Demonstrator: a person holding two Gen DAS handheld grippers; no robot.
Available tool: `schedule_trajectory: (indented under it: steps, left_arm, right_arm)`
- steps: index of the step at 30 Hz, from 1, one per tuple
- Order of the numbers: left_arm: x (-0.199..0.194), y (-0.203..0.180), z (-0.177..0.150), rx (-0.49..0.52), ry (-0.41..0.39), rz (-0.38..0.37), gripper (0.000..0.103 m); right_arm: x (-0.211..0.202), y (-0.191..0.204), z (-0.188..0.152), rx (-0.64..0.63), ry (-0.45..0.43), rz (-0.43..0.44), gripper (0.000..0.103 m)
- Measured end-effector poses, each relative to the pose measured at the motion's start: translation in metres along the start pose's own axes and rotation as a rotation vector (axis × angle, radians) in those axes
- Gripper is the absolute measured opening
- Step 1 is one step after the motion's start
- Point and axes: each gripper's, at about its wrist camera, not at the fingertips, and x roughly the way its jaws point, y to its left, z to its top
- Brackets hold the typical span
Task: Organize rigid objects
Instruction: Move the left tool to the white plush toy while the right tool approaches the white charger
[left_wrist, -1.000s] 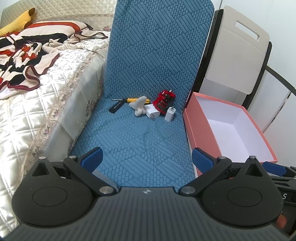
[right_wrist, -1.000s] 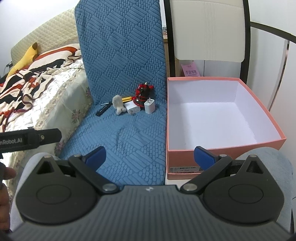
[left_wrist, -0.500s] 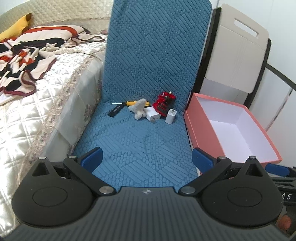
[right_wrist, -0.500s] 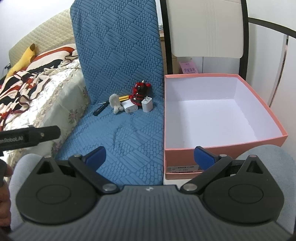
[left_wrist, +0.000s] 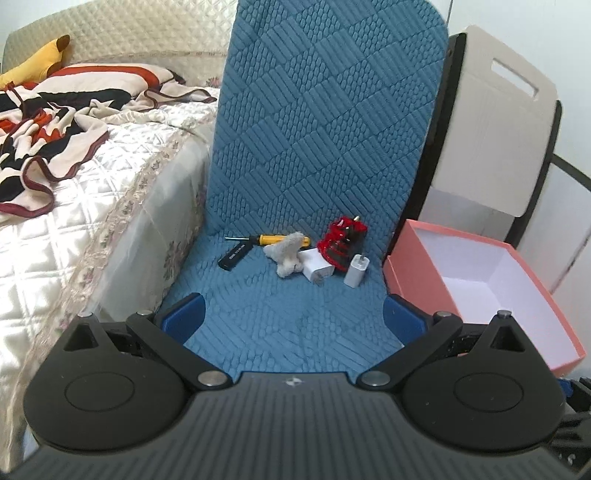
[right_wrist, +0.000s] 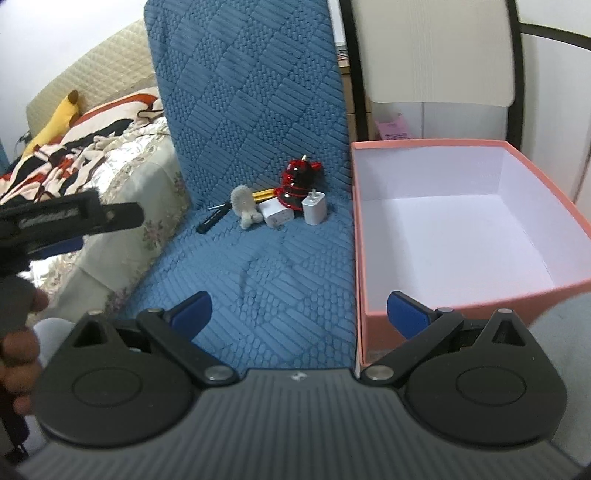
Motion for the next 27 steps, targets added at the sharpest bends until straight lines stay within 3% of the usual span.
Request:
schedule_trajectory:
  steps: [11,17,27]
  left_arm:
    - [0.062,0.019,0.005,-0.041,-0.018,0.043,0.103]
    - [0.104,0.03,0.006,-0.055,0.056,0.023,0.103]
    - [0.153,0.049,0.022,-0.033,0.079,0.017,0.103]
  right_arm:
    - [0.031,-0.001,0.017,-0.023,-0.047,0.035,0.1]
    - [0.051,0.012,0.025,-0.062,-0.072,0.049,0.1]
    - [0.097,0.024,0.037,-0.099,-0.123,0.053,0.099]
